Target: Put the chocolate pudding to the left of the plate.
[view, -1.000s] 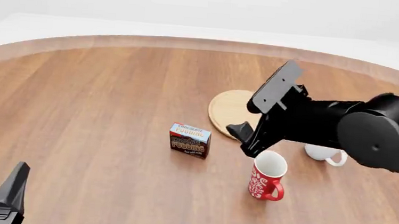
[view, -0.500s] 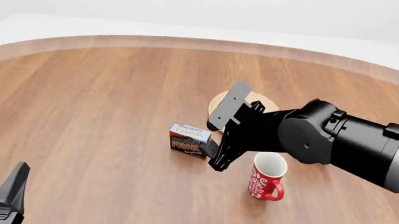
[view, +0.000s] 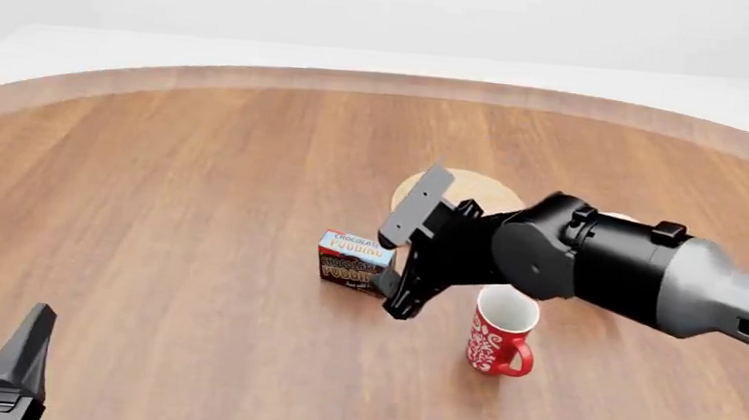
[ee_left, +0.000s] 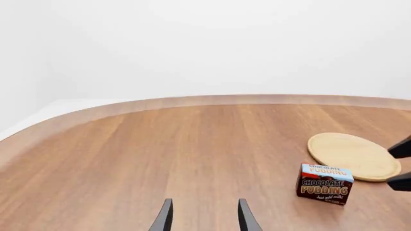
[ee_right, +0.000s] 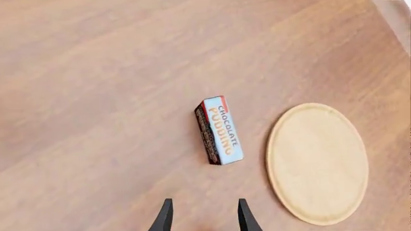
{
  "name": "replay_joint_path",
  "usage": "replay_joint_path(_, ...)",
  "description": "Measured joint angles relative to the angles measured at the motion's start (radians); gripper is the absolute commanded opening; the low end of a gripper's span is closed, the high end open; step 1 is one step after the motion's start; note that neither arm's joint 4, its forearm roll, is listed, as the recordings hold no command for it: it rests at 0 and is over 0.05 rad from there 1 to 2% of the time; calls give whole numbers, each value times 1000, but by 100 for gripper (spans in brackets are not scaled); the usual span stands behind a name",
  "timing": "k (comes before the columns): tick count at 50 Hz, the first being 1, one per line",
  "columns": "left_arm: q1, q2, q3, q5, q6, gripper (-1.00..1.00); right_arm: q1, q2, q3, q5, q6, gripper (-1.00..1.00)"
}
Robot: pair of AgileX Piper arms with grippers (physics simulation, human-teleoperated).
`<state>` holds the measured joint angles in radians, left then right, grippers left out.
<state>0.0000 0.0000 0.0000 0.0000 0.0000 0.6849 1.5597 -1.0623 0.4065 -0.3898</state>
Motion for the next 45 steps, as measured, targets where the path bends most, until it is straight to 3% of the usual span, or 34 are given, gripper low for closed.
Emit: replay_joint_path(45,0,0,0,0,0,100,-57,207,-133,-29,-2,100)
